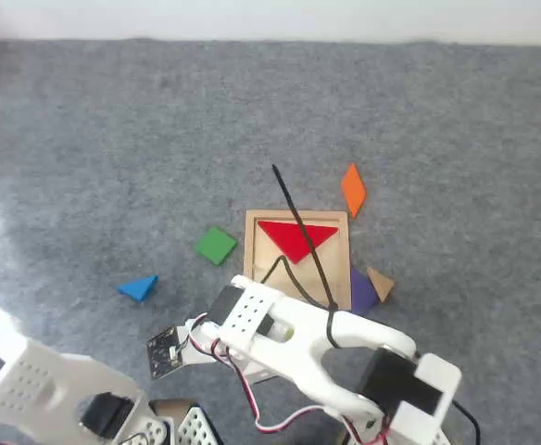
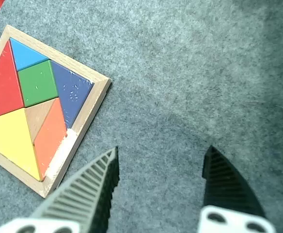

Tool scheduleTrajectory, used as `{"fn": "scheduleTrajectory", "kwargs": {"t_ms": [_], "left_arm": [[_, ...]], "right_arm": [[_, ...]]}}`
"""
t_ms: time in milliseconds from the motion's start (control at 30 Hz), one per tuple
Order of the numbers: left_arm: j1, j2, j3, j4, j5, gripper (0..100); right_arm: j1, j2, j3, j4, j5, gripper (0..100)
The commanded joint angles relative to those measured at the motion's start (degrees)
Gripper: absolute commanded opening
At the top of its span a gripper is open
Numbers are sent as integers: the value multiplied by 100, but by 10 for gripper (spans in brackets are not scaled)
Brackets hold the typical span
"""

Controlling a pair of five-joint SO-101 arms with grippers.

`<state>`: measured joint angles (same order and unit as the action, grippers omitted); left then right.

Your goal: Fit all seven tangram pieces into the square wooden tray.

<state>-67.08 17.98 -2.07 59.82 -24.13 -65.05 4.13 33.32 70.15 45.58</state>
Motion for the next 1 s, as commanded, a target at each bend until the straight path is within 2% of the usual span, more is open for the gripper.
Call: {"fn": "scheduleTrajectory", "kwargs": {"t_ms": [0, 367, 633, 967], "left_arm": [[-35, -97, -242, -97, -18, 276], [-62, -53, -242, -246, -18, 276], [-62, -53, -242, -220, -18, 276], [-88, -70, -242, -220, -18, 276]], "right_arm": [[-57, 13, -281, -57, 26, 304], [-75, 4, -334, -40, 0, 303], [-330, 31, -475, -13, -624, 305], [-312, 13, -519, 13, -624, 303]]}}
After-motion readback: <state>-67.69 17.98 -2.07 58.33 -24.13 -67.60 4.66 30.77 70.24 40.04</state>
